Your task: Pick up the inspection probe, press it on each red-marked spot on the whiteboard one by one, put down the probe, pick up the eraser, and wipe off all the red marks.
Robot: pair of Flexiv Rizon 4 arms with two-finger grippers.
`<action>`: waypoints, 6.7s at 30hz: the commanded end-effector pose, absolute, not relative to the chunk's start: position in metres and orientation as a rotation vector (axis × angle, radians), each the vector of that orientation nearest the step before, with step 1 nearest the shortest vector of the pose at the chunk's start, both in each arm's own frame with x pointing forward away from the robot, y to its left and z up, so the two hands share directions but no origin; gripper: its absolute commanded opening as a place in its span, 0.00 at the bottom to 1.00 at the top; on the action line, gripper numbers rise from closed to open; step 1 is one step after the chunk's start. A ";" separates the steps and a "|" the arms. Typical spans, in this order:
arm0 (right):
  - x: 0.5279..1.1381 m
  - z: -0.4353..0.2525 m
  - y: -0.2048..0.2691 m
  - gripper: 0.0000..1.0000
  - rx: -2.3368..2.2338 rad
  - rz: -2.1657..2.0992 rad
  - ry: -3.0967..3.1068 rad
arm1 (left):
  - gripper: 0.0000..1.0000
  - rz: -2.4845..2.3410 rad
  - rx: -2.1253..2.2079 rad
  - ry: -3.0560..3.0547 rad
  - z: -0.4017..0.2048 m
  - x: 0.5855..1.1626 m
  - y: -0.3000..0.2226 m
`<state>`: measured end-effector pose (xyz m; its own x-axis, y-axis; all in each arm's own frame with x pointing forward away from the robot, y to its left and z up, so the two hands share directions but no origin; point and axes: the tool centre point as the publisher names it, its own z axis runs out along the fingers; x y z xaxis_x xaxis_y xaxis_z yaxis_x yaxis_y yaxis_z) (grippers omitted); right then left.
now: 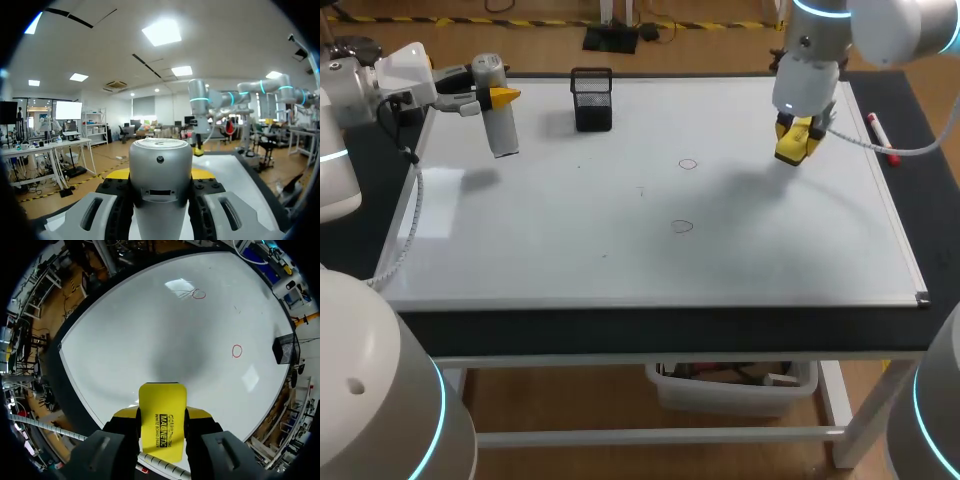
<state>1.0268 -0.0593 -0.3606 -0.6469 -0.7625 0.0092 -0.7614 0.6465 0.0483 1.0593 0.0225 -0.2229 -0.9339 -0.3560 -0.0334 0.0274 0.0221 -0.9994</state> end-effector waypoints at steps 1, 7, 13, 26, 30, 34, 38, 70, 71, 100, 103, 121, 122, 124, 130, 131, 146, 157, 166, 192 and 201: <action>1.028 -0.360 -0.060 0.00 1.308 -0.058 -2.820 | 0.00 -1.992 -0.336 2.023 -0.223 1.059 0.022; 1.028 -0.360 -0.060 0.00 1.308 -0.058 -2.820 | 0.00 -1.992 -0.336 2.023 -0.223 1.059 0.022; 1.028 -0.360 -0.060 0.00 1.308 -0.058 -2.820 | 0.00 -2.037 -0.251 2.061 -0.227 1.033 -0.014; 1.028 -0.360 -0.060 0.00 1.308 -0.058 -2.820 | 0.00 -2.180 0.045 2.112 -0.213 0.977 -0.111; 1.028 -0.360 -0.060 0.00 1.308 -0.058 -2.820 | 0.00 -2.215 0.094 2.123 -0.212 0.965 -0.146; 1.028 -0.360 -0.060 0.00 1.308 -0.058 -2.820 | 0.00 -2.267 0.114 2.123 -0.217 0.959 -0.176; 1.028 -0.360 -0.060 0.00 1.308 -0.058 -2.820 | 0.00 -2.290 0.102 2.098 -0.222 0.958 -0.199; 1.028 -0.360 -0.060 0.00 1.308 -0.058 -2.820 | 0.00 -2.267 0.085 2.097 -0.238 1.023 -0.307; 1.028 -0.360 -0.060 0.00 1.308 -0.058 -2.820 | 0.00 -2.264 0.085 2.098 -0.239 1.025 -0.307; 1.028 -0.360 -0.060 0.00 1.308 -0.058 -2.820 | 0.00 -2.263 0.065 2.102 -0.264 1.070 -0.322; 1.028 -0.360 -0.060 0.00 1.308 -0.058 -2.820 | 0.00 -2.266 0.065 2.102 -0.265 1.072 -0.322; 1.028 -0.360 -0.060 0.00 1.308 -0.058 -2.820 | 0.00 -2.271 0.047 2.109 -0.275 1.066 -0.314; 1.028 -0.360 -0.060 0.00 1.308 -0.058 -2.820 | 0.00 -2.271 0.047 2.110 -0.275 1.066 -0.313; 1.028 -0.360 -0.060 0.00 1.308 -0.058 -2.820 | 0.00 -2.271 0.048 2.108 -0.276 1.066 -0.313; 1.028 -0.360 -0.060 0.00 1.308 -0.058 -2.820 | 0.00 -2.273 0.049 2.106 -0.277 1.066 -0.313; 1.028 -0.360 -0.060 0.00 1.308 -0.058 -2.820 | 0.00 -2.273 0.049 2.106 -0.277 1.065 -0.313; 1.028 -0.360 -0.060 0.00 1.308 -0.058 -2.820 | 0.00 -2.265 0.046 2.108 -0.274 1.065 -0.311; 1.028 -0.360 -0.060 0.00 1.308 -0.058 -2.820 | 0.00 -2.243 0.074 2.081 -0.244 1.065 -0.293; 1.028 -0.360 -0.060 0.00 1.308 -0.058 -2.820 | 0.00 -2.190 0.006 2.092 -0.228 1.069 -0.243; 1.028 -0.360 -0.060 0.00 1.308 -0.058 -2.820 | 0.00 -2.021 -0.227 2.028 -0.220 1.041 -0.059; 1.028 -0.360 -0.060 0.00 1.308 -0.058 -2.820 | 0.00 -1.989 -0.283 2.022 -0.222 1.029 -0.024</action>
